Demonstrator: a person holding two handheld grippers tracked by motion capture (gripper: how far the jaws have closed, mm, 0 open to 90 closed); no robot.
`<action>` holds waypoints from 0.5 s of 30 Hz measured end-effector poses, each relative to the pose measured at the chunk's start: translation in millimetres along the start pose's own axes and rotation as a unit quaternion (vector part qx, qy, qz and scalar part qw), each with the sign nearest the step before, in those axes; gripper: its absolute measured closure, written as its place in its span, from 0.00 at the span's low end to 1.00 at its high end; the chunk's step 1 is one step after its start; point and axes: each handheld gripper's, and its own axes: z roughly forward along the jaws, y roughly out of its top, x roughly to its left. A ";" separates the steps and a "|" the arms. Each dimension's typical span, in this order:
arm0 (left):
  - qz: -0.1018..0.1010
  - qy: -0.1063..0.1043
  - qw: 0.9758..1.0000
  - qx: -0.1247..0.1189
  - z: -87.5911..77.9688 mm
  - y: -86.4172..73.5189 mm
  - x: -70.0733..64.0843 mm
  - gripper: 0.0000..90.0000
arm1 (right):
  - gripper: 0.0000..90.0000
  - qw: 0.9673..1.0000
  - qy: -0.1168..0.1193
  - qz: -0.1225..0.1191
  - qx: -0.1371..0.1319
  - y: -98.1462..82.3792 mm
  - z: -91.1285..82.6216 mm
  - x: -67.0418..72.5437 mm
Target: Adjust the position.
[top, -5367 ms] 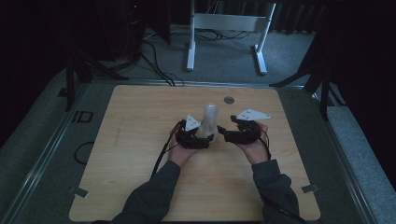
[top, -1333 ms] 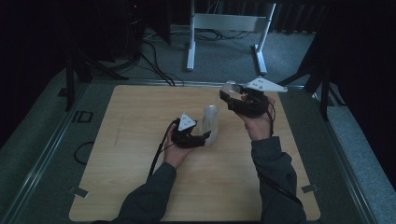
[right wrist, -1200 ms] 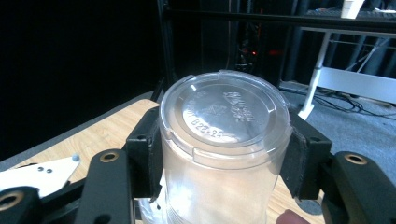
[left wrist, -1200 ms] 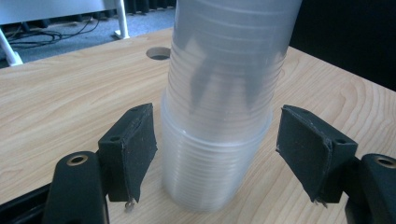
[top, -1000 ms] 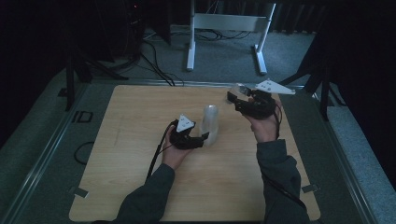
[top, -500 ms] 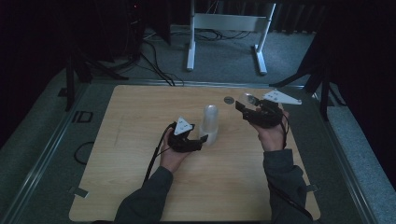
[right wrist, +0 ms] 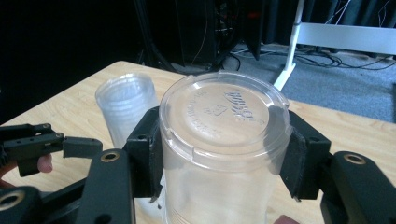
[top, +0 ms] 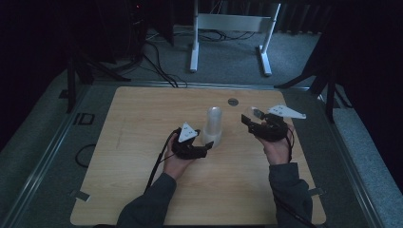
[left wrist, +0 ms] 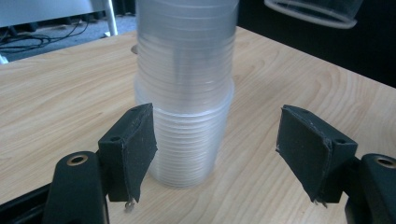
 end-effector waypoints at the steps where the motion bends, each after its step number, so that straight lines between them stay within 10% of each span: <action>1: 0.000 0.000 1.000 0.000 0.0 0.0 0.0 0.31 | 0.46 1.000 0.000 0.000 0.000 0.0 0.0 0.0; 15: 0.004 -0.019 1.000 0.009 6.4 -0.3 -13.2 0.33 | 0.46 0.999 0.002 0.024 0.031 -38.6 3.6 -5.3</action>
